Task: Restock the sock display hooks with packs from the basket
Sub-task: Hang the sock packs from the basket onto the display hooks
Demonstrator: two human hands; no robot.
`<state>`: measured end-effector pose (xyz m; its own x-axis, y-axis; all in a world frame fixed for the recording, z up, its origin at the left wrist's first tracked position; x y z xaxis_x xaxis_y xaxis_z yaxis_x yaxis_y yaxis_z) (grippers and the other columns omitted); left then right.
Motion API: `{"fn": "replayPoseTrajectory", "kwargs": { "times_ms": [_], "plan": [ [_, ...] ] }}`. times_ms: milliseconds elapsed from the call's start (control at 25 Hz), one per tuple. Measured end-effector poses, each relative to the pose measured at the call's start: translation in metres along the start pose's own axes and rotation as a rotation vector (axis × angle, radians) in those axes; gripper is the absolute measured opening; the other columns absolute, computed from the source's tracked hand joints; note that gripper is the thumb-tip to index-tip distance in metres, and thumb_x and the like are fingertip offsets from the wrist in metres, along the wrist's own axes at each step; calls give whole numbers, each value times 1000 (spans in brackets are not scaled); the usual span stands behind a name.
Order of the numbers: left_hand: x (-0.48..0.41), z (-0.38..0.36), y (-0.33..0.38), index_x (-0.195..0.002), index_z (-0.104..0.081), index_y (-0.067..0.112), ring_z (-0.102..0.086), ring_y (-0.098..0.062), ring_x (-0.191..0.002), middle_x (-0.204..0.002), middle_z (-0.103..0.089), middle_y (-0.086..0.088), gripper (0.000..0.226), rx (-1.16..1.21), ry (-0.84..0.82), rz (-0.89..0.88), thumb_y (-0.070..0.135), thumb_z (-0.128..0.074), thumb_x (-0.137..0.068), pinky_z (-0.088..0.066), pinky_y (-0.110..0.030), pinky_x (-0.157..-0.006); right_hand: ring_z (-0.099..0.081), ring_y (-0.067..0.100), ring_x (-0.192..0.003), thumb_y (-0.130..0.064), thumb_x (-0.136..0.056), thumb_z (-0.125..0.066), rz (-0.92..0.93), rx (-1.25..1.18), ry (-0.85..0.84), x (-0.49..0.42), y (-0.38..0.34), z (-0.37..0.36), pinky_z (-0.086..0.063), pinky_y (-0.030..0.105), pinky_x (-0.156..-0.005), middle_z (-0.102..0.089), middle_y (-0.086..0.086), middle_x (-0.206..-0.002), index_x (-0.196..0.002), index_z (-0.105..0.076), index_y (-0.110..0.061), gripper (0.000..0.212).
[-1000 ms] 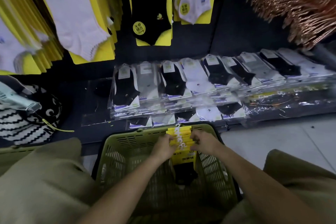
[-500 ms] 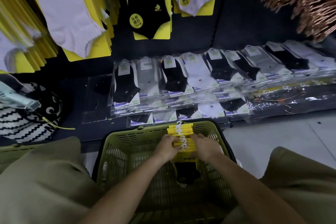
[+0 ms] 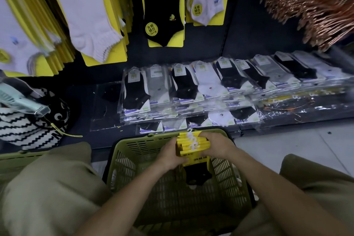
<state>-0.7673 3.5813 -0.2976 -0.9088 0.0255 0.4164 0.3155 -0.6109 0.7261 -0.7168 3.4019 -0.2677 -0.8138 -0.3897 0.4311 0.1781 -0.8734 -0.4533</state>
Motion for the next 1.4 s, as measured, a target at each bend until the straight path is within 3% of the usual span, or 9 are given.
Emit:
{"fn": "replayPoseTrajectory", "kwargs": {
  "times_ms": [80,200,360,680,840,1000,1160,1280,1400],
  "plan": [
    [2,16,7,-128,-45,13,-54,-18,-113,-126,-58,-6,69,155,20,-4,19,-81,-70,-46,-32,-97,-56,16,-100,-34,-71,-80,55,-177,25,1,-12,19,-45,26,-78,-58,-1,-114,-129,-49,-22,67],
    [7,46,31,-123,-44,18,-58,-9,-100,-115,-61,2,61,450,42,-84,15,-78,-73,-49,-14,-77,-58,14,-91,-18,-71,-81,130,-480,106,4,-36,50,-46,20,-73,-59,0,-101,-117,-50,-17,56],
    [10,93,75,-108,-49,28,-62,6,-80,-98,-63,13,42,593,166,-212,20,-76,-76,-48,-8,-59,-63,15,-82,-13,-69,-82,131,-793,328,6,-68,95,-53,24,-69,-64,0,-91,-100,-45,-19,48],
    [18,166,148,-101,-55,26,-67,-12,-90,-101,-68,2,32,749,280,-393,18,-74,-77,-55,-29,-78,-67,28,-84,-28,-59,-87,233,-851,632,14,-129,175,-56,44,-78,-67,10,-85,-84,-49,-17,47],
    [24,196,171,-105,-53,25,-67,-11,-92,-105,-67,2,41,793,284,-469,27,-76,-70,-56,-27,-75,-67,13,-71,-23,-66,-84,354,-921,680,19,-148,206,-55,30,-67,-70,-3,-68,-78,-54,-14,33],
    [31,218,185,-118,-52,14,-64,-22,-105,-116,-66,-5,68,801,312,-530,44,-72,-60,-53,-40,-87,-68,8,-73,-19,-72,-77,496,-1031,637,26,-163,226,-54,20,-63,-74,-4,-78,-83,-69,-20,14],
    [32,234,200,-104,-58,25,-68,-12,-96,-102,-72,8,51,791,346,-605,44,-73,-59,-56,-28,-77,-60,19,-70,-22,-68,-81,393,-1051,789,27,-168,243,-50,34,-65,-63,7,-76,-75,-54,-11,31],
    [33,241,211,-100,-58,28,-69,-10,-93,-97,-72,10,48,802,370,-603,45,-74,-58,-56,-26,-74,-55,24,-71,-24,-67,-83,350,-1035,841,28,-175,254,-48,43,-69,-57,19,-76,-75,-52,-6,37],
    [36,249,221,-104,-57,24,-67,-17,-98,-108,-69,0,57,808,402,-603,47,-75,-54,-55,-36,-81,-68,14,-69,-19,-70,-80,380,-1044,847,35,-183,268,-58,30,-63,-71,4,-76,-87,-59,-11,28]
  ]
}}
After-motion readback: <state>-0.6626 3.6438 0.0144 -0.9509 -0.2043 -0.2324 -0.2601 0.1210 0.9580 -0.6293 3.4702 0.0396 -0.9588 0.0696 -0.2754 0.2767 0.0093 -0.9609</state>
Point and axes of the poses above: each hand's wrist, its own x-axis away from the middle knuckle, its own z-axis out of the back of the hand, y = z × x, the point moved 3 cm from there along -x, towards the middle knuckle
